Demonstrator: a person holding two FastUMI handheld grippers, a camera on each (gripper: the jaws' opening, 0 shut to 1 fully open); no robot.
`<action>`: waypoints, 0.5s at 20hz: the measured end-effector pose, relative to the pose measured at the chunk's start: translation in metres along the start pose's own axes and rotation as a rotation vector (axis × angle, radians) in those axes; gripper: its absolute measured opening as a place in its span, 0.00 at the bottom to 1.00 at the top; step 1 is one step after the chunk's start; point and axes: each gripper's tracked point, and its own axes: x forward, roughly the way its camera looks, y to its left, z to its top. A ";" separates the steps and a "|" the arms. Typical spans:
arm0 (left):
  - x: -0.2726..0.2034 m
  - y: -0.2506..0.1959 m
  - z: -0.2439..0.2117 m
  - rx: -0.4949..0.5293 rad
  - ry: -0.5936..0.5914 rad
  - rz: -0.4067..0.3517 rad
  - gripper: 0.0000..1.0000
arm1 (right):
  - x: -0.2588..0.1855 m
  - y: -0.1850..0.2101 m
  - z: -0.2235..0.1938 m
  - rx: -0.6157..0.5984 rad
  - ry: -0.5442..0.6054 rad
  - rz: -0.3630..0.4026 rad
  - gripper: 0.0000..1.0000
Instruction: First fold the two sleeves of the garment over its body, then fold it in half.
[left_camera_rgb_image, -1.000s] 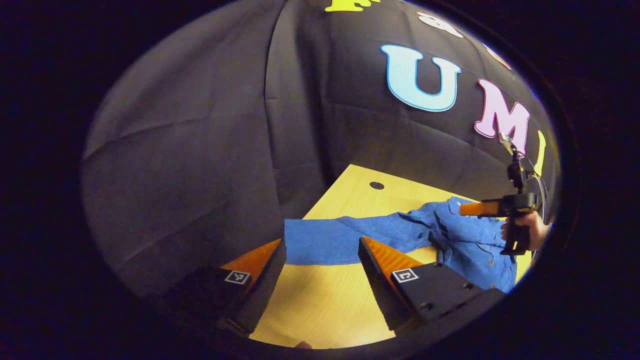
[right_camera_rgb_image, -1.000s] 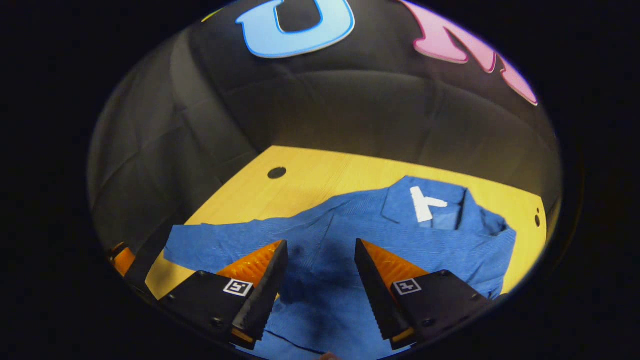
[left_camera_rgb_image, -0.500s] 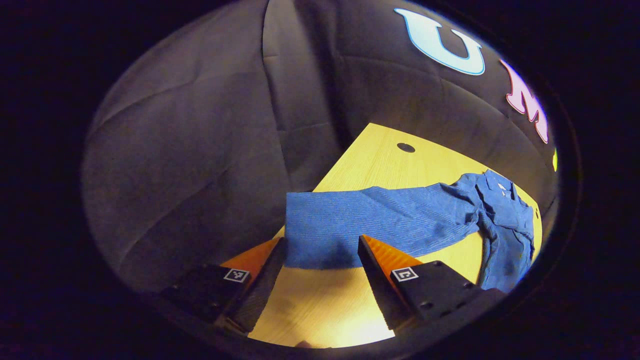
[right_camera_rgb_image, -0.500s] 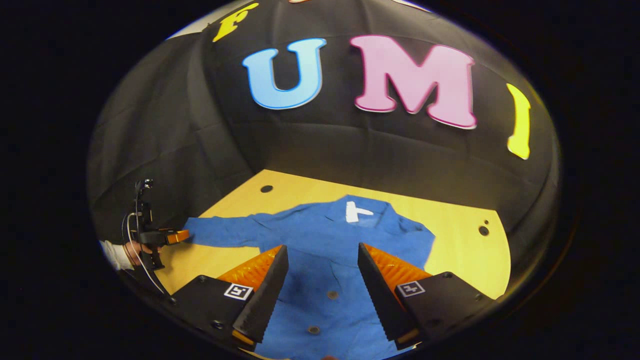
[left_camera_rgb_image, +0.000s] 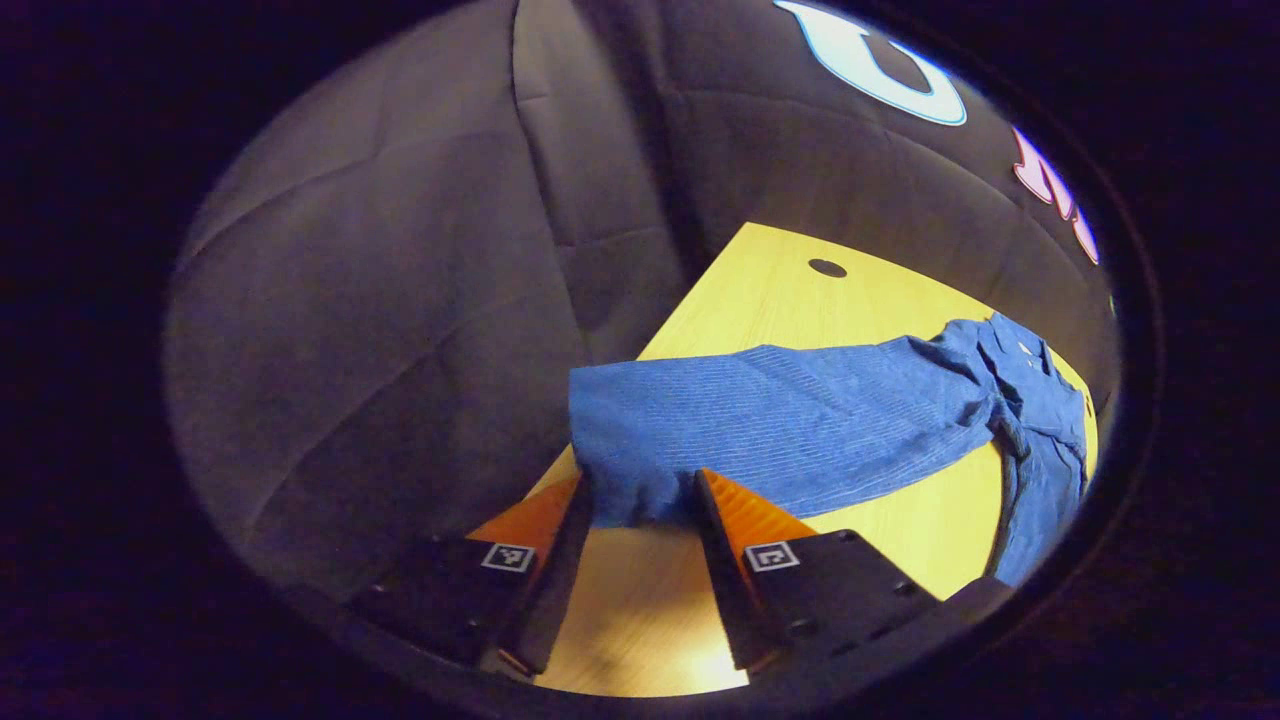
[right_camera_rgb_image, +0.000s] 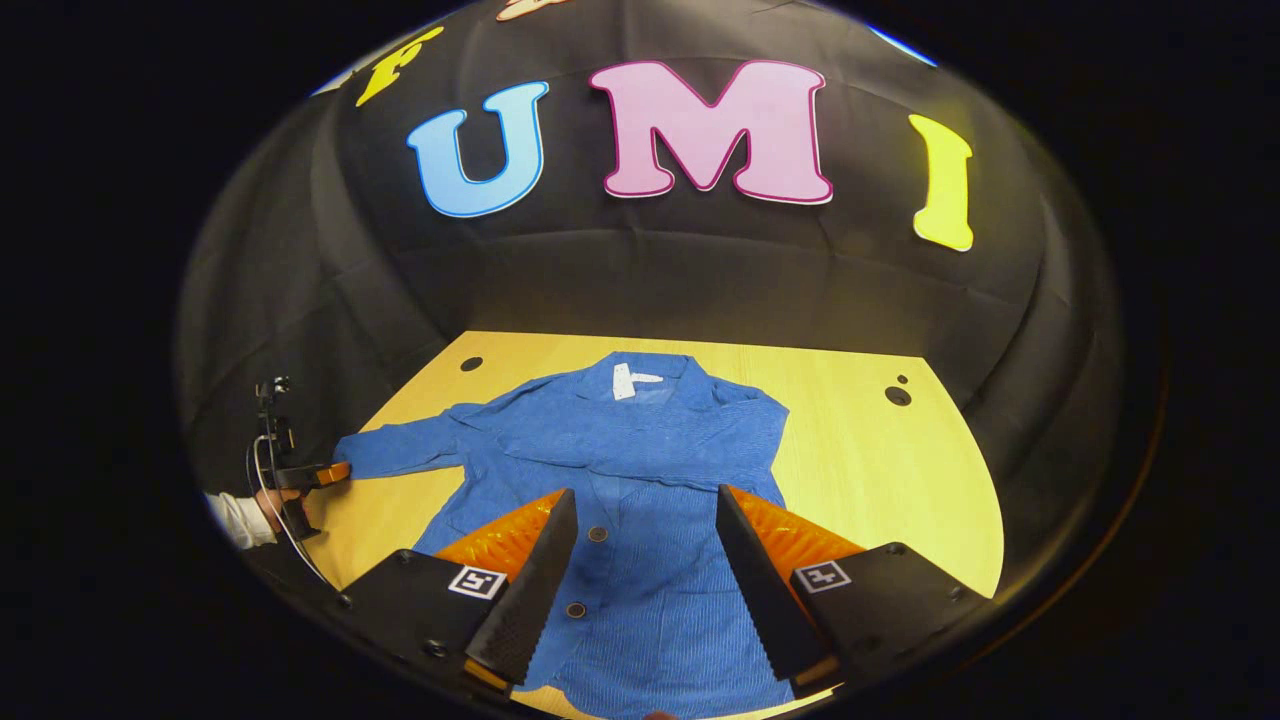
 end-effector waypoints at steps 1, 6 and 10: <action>0.004 -0.004 0.003 -0.012 0.007 -0.017 0.42 | -0.005 -0.002 -0.001 0.000 0.001 0.001 0.89; -0.009 -0.025 0.020 -0.158 0.039 -0.143 0.00 | -0.032 -0.022 -0.012 0.001 0.008 -0.019 0.89; -0.055 -0.065 0.086 -0.168 -0.126 -0.263 0.00 | -0.043 -0.041 -0.024 0.038 0.012 -0.025 0.89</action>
